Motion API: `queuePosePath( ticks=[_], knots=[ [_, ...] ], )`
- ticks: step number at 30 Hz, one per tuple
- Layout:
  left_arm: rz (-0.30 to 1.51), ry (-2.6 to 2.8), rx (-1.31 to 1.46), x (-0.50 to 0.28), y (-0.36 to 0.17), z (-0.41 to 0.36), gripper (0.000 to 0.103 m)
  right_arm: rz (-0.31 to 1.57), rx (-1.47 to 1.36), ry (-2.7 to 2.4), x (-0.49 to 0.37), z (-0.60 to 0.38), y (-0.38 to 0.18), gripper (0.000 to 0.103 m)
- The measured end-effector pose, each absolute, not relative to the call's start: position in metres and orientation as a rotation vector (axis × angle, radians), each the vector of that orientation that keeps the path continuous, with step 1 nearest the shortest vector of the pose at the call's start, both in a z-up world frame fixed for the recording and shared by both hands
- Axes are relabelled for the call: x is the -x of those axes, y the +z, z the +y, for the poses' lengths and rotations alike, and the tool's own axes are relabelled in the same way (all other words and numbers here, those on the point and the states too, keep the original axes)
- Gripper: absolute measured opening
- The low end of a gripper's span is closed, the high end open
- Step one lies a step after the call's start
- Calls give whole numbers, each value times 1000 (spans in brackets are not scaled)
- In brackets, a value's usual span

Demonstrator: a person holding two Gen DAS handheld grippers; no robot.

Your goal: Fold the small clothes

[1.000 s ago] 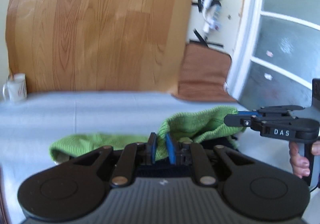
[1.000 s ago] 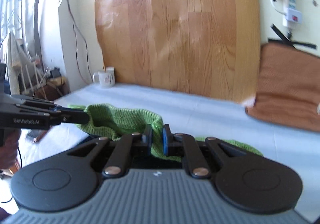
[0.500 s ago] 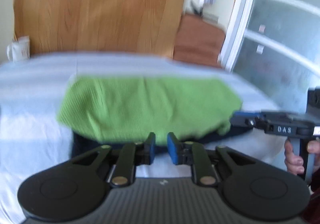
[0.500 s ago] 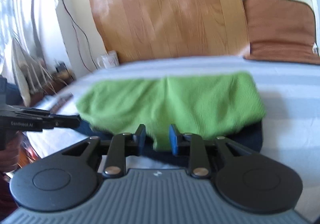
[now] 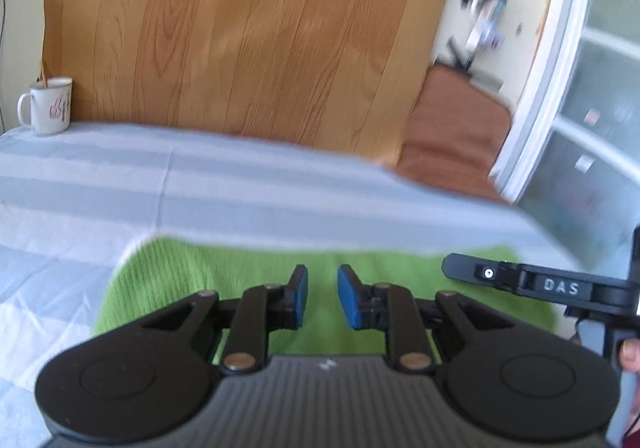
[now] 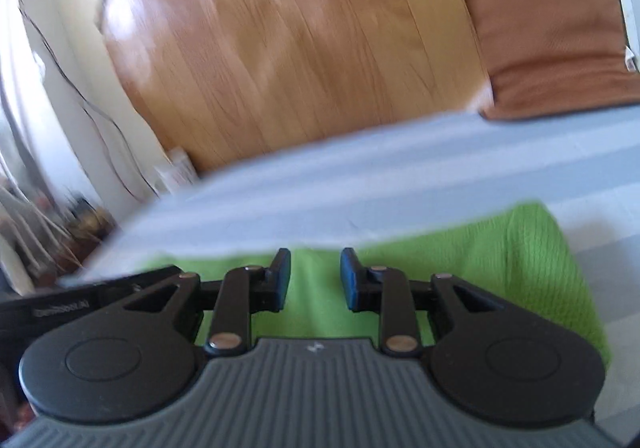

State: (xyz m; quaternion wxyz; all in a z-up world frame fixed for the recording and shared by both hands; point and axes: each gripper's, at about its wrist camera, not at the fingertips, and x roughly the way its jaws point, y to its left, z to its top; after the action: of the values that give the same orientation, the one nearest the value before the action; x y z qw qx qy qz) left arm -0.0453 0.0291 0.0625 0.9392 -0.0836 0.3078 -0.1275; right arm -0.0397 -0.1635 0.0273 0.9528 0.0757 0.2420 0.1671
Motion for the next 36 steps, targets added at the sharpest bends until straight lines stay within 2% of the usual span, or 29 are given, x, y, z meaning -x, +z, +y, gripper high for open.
queuePosePath(
  ticks=[2, 4, 7, 10, 14, 17, 23, 36],
  knots=[
    [698, -229, 165, 42, 42, 32, 17, 458, -155, 354, 53, -180, 15, 11],
    [659, -249, 165, 50, 35, 38, 17, 450, -181, 333, 66, -198, 13, 3],
    [645, -258, 160, 57, 33, 41, 17, 450, -254, 312, 79, -219, 12, 0],
    [648, -253, 166, 58, 34, 41, 17, 447, -237, 284, 87, -221, 17, 1],
    [625, -302, 207, 67, 49, 42, 18, 416, -233, 306, 96, -208, 26, 17],
    [592, -365, 198, 77, 55, 33, 21, 383, -192, 380, 99, -189, 29, 24],
    [676, -413, 155, 77, 36, 10, 24, 469, -135, 398, 93, -172, 9, 26],
    [650, -394, 143, 86, 35, 9, 25, 413, -268, 403, 103, -185, -2, 27]
  ],
)
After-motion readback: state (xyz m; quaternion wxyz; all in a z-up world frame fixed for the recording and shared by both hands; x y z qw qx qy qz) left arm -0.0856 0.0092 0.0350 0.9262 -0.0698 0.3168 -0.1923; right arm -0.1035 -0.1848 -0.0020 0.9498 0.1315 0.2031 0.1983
